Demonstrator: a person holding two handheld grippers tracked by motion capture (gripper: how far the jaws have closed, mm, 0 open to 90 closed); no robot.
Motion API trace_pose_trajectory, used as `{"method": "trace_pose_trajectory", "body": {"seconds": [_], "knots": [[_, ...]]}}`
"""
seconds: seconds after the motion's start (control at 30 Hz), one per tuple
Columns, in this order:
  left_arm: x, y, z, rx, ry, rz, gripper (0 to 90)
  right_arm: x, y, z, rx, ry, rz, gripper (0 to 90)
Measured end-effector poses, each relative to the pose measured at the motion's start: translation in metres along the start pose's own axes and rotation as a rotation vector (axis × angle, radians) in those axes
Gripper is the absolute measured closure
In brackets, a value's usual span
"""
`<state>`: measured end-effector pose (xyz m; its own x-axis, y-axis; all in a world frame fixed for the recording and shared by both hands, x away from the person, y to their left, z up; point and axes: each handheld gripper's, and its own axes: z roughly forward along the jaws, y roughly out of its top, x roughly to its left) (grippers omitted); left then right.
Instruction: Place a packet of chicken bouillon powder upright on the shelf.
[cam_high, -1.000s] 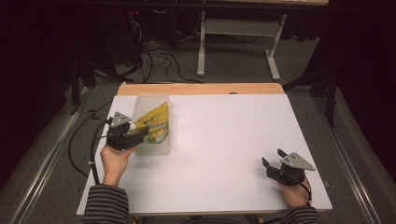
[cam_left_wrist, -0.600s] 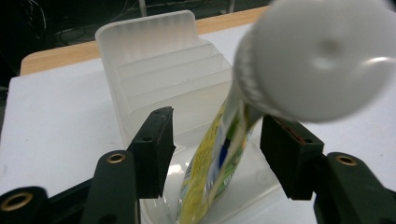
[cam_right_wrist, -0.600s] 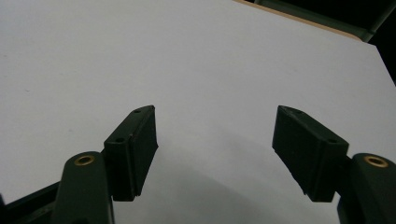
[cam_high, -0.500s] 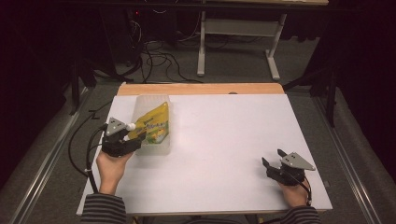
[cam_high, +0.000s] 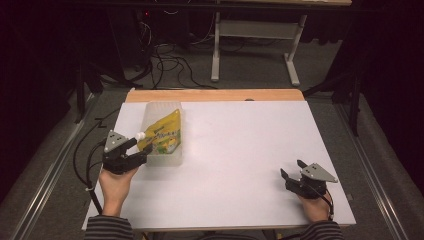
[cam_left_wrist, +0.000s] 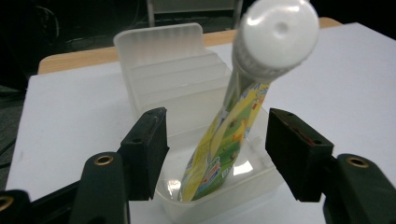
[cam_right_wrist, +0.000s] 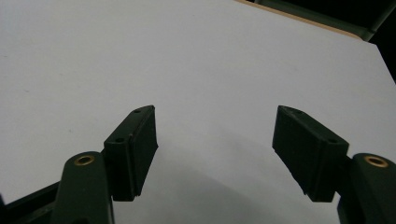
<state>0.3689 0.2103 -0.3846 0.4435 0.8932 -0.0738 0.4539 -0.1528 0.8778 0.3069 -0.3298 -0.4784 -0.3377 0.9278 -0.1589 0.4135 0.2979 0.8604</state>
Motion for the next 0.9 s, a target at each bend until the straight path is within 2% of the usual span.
{"method": "trace_pose_trajectory", "body": {"seconds": [0.1, 0.2, 0.3, 0.43, 0.53, 0.67, 0.8, 0.9], "knots": [[0.0, -0.002, -0.002, 0.009, 0.01, 0.01, 38.5, 0.0, 0.0, 0.0, 0.0, 0.001, 0.0, 31.4], [-0.001, -0.006, -0.006, -0.003, 0.013, 0.013, 38.3, 0.0, 0.0, 0.0, -0.004, 0.002, -0.002, 31.3], [0.0, -0.01, -0.011, -0.029, -0.006, 0.0, 37.5, 0.0, 0.0, 0.0, -0.001, 0.001, -0.004, 31.3], [0.0, -0.013, -0.016, -0.044, -0.019, 0.005, 37.1, 0.0, 0.0, 0.0, 0.001, 0.002, -0.001, 31.3], [-0.002, -0.016, -0.021, -0.089, -0.026, 0.022, 36.5, 0.0, 0.0, 0.0, -0.001, 0.002, -0.004, 31.4], [-0.004, -0.02, -0.024, -0.083, -0.021, 0.048, 37.5, 0.0, 0.0, 0.0, -0.001, 0.002, -0.007, 31.4], [-0.005, -0.023, -0.026, -0.087, -0.033, 0.037, 38.1, 0.0, 0.0, 0.0, 0.0, 0.002, -0.007, 31.4], [-0.004, -0.025, -0.029, -0.092, -0.061, 0.017, 39.9, 0.0, 0.0, 0.0, 0.0, 0.002, -0.005, 31.4]]}}
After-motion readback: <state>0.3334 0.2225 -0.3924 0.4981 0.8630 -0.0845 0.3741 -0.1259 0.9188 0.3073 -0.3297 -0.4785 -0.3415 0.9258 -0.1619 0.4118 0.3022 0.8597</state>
